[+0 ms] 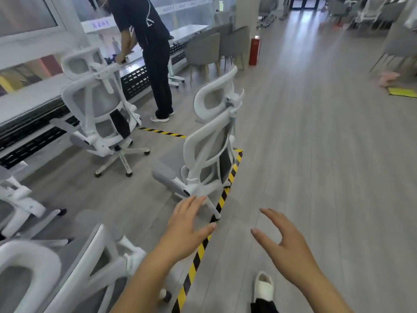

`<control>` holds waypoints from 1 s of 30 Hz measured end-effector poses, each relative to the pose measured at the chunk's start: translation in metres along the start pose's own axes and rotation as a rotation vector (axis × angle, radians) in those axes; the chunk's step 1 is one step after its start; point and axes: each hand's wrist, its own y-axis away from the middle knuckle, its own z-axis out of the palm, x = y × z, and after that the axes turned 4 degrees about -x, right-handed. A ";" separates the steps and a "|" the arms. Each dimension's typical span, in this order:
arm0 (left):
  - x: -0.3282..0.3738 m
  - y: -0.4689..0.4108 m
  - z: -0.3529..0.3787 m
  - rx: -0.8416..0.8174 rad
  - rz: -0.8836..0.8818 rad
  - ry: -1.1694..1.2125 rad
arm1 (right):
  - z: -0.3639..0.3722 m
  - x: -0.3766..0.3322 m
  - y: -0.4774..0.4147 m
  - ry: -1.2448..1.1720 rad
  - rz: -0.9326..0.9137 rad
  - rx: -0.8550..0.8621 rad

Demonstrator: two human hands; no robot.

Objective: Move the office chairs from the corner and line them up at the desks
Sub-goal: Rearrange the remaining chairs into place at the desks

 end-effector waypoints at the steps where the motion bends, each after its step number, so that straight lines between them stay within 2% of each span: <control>1: 0.003 -0.024 -0.001 0.013 -0.023 -0.002 | -0.013 0.002 -0.030 -0.004 -0.014 -0.006; 7: 0.037 -0.153 -0.030 0.130 -0.225 -0.022 | -0.091 -0.016 -0.210 -0.008 -0.160 -0.169; 13: 0.035 -0.239 -0.046 0.250 -0.411 0.056 | -0.115 -0.037 -0.407 0.114 -0.296 -0.290; 16: 0.026 -0.281 -0.047 0.315 -0.475 0.092 | -0.120 -0.043 -0.506 0.279 -0.354 -0.286; 20: 0.012 -0.341 -0.055 0.348 -0.538 0.100 | -0.120 -0.055 -0.619 0.636 -0.460 -0.316; 24: 0.013 -0.386 -0.071 0.337 -0.655 0.100 | -0.130 -0.059 -0.700 0.852 -0.481 -0.507; 27: 0.016 -0.400 -0.076 0.325 -0.746 0.097 | -0.133 -0.062 -0.746 0.787 -0.548 -0.610; 30: 0.018 -0.403 -0.076 0.402 -0.825 0.185 | -0.127 -0.060 -0.779 0.592 -0.548 -0.793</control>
